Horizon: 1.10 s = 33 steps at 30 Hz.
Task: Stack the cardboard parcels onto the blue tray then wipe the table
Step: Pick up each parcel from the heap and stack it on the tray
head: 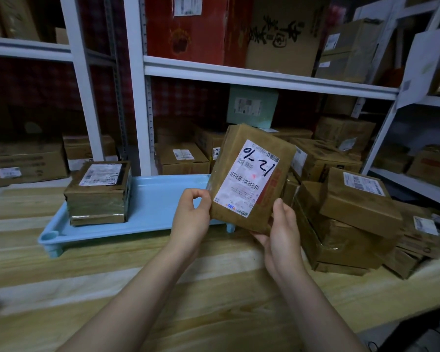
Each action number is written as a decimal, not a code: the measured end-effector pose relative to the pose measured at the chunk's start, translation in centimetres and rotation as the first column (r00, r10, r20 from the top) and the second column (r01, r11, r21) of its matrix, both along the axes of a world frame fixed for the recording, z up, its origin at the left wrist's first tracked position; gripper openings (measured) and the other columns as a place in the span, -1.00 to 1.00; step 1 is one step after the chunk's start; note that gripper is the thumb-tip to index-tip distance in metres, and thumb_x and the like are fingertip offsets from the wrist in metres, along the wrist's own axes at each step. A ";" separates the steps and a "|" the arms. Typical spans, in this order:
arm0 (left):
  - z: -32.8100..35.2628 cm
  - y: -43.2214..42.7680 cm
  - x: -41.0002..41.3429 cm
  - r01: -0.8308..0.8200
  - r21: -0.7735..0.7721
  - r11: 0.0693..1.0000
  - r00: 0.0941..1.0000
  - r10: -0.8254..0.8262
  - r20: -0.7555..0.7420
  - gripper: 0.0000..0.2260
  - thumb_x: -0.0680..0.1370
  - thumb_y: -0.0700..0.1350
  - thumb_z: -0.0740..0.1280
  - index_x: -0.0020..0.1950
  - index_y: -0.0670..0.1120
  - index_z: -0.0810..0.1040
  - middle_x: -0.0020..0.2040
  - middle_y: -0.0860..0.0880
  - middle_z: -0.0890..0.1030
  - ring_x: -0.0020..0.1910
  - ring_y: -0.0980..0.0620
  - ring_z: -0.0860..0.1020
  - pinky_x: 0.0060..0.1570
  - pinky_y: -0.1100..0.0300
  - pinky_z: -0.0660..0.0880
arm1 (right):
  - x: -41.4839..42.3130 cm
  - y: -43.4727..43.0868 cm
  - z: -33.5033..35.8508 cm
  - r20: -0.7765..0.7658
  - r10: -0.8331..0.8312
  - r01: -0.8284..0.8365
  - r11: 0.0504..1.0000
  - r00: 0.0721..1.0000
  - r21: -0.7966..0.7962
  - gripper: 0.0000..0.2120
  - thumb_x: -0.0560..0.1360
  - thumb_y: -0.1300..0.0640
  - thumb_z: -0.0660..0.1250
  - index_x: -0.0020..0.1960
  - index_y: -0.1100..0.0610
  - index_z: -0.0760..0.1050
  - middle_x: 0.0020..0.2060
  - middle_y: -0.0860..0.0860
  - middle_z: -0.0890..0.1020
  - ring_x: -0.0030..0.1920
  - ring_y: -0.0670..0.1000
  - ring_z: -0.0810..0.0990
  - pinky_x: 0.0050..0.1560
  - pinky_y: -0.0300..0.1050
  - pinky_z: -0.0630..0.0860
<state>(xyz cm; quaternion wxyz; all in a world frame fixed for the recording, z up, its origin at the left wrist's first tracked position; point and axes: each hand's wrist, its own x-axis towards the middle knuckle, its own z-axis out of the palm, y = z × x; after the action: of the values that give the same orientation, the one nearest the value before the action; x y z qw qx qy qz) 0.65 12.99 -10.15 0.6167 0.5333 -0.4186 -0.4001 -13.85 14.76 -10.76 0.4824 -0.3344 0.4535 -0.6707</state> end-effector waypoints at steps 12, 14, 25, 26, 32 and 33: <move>0.7 1.2 0.6 0.169 0.091 0.981 0.981 -0.176 0.075 -0.55 0.58 -0.11 0.34 0.43 0.13 0.35 -0.18 -0.06 0.45 -0.12 0.00 0.56 0.02 0.05 0.60 | -0.2 -1.1 -0.4 0.103 0.064 -0.063 0.998 0.993 -0.017 -0.59 0.65 0.02 0.21 0.48 0.02 0.32 0.17 -0.04 0.64 0.13 -0.09 0.62 0.29 0.12 0.50; 0.6 1.3 0.9 0.136 0.119 0.983 0.975 -0.155 0.161 -0.56 0.51 -0.05 0.42 0.33 0.23 0.37 -0.10 -0.04 0.45 -0.08 0.00 0.54 0.10 0.01 0.56 | -0.3 -1.4 -0.3 0.082 0.087 -0.086 0.996 0.993 -0.014 -0.56 0.65 0.00 0.21 0.51 -0.04 0.27 0.21 -0.09 0.61 0.19 -0.11 0.57 0.38 0.14 0.41; 0.5 1.0 1.5 0.082 -0.030 0.996 0.996 -0.084 -0.041 -0.77 0.55 -0.17 0.37 0.17 0.02 0.47 0.03 0.06 0.51 -0.11 0.06 0.58 0.07 0.05 0.59 | -0.4 -2.8 -0.1 0.092 0.167 -0.170 0.985 0.982 0.023 -0.27 0.57 0.02 0.33 0.59 -0.03 -0.01 0.30 0.00 0.53 0.27 0.06 0.56 0.24 0.33 0.50; 0.6 1.0 1.6 0.077 -0.020 0.997 0.994 -0.079 -0.081 -0.84 0.58 -0.12 0.34 0.15 0.02 0.48 0.02 0.04 0.50 -0.10 0.09 0.57 0.07 0.05 0.59 | -0.4 -2.9 -0.2 0.078 0.149 -0.152 0.987 0.986 0.043 -0.22 0.55 0.00 0.37 0.59 -0.03 -0.04 0.28 0.02 0.53 0.26 0.08 0.56 0.24 0.36 0.49; 0.7 0.7 2.4 0.034 0.035 0.999 0.995 -0.031 -0.098 -0.78 0.60 0.13 0.23 0.05 0.00 0.49 0.09 0.07 0.54 0.01 0.12 0.53 0.10 0.06 0.56 | -0.2 -2.5 0.3 -0.041 0.191 -0.179 0.963 0.981 0.201 -0.71 0.58 0.06 0.35 0.23 0.16 0.44 0.18 0.09 0.62 0.26 0.11 0.56 0.23 0.23 0.54; 0.7 0.7 2.4 0.038 0.035 0.999 0.995 -0.035 -0.093 -0.76 0.60 0.14 0.22 0.05 -0.01 0.49 0.09 0.07 0.54 0.00 0.14 0.52 0.11 0.06 0.56 | -0.2 -2.4 0.3 -0.038 0.201 -0.190 0.962 0.979 0.197 -0.86 0.62 0.13 0.28 0.15 0.14 0.49 0.15 0.08 0.62 0.27 0.10 0.55 0.25 0.21 0.52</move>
<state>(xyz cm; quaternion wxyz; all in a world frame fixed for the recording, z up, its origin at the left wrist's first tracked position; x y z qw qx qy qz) 3.03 13.71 -9.43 0.6180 0.5178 -0.3920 -0.4431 -14.04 12.36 -10.48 0.5630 -0.3488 0.4945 -0.5628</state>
